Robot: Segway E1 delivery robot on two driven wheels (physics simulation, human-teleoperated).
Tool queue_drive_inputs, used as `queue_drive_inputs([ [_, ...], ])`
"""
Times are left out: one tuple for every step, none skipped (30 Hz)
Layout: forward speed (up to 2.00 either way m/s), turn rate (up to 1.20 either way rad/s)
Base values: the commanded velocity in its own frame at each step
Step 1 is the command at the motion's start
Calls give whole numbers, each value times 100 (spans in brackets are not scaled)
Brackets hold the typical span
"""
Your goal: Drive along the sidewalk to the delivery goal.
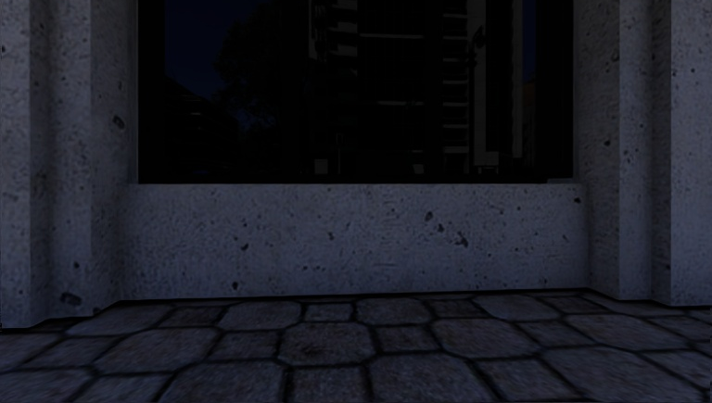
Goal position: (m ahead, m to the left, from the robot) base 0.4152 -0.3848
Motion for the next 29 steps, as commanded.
queue_drive_inputs([
  [0,0],
  [0,0],
  [0,0],
  [0,0],
  [0,0],
  [0,0],
  [0,0],
  [0,0],
  [0,0],
  [0,0],
  [0,0],
  [0,0],
  [0,0],
  [0,0],
  [0,0],
  [0,0],
  [0,0],
  [0,0],
  [0,0],
  [0,0],
  [0,0],
  [0,0],
  [0,0],
  [0,0],
  [0,0],
  [0,0],
  [0,0],
  [0,0],
  [0,0],
])
